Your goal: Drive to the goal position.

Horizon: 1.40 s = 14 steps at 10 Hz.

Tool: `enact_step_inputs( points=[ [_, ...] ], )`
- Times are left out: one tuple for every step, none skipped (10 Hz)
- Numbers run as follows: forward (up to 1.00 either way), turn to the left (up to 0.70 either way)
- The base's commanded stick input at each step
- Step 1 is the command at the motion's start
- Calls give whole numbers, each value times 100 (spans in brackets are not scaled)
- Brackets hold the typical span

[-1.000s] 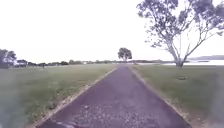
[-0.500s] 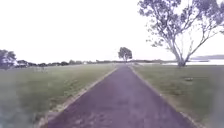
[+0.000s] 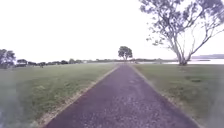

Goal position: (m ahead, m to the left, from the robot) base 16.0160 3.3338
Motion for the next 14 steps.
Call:
enact_step_inputs(
  points=[
    [70,0],
    [70,0],
    [70,0],
    [70,0],
    [70,0],
    [70,0],
    [70,0],
    [70,0],
    [70,0],
    [70,0],
    [70,0],
    [70,0],
    [70,0],
    [70,0]
  ],
)
